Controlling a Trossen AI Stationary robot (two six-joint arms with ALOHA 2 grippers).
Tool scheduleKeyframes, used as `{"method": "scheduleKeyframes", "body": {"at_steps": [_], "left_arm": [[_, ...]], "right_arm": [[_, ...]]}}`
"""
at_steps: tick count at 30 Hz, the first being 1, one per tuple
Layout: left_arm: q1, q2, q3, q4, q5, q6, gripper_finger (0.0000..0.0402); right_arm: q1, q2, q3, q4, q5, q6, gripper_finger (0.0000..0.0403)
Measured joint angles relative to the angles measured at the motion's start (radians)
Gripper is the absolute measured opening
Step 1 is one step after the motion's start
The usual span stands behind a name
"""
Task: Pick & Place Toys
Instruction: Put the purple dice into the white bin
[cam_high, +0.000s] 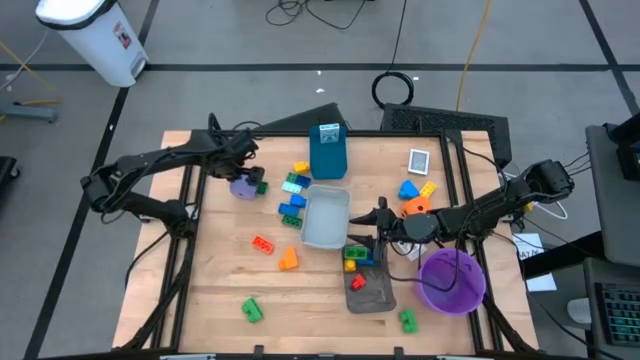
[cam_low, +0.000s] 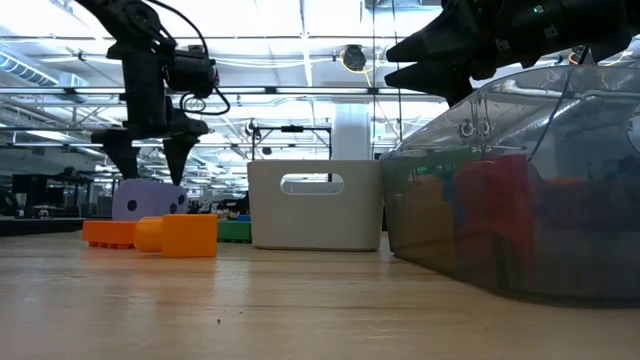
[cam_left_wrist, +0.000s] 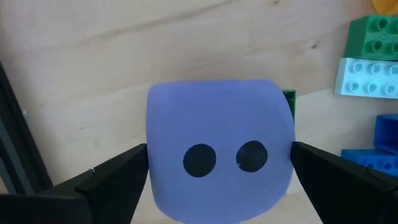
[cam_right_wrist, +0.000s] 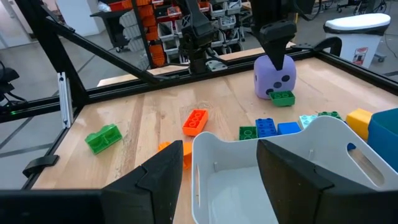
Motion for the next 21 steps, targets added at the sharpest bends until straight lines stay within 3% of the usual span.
{"method": "scheduleKeyframes", "body": {"at_steps": [5, 21], "left_arm": [[0.0, 0.002, 0.0, 0.028, -0.009, 0.077, 0.0395], [-0.002, 0.057, 0.004, 0.014, -0.036, 0.117, 0.0395]], "right_arm": [[0.0, 0.0, 0.0, 0.0, 0.0, 0.0, 0.0196], [0.0, 0.0, 0.0, -0.001, 0.0, 0.0, 0.0196]]}}
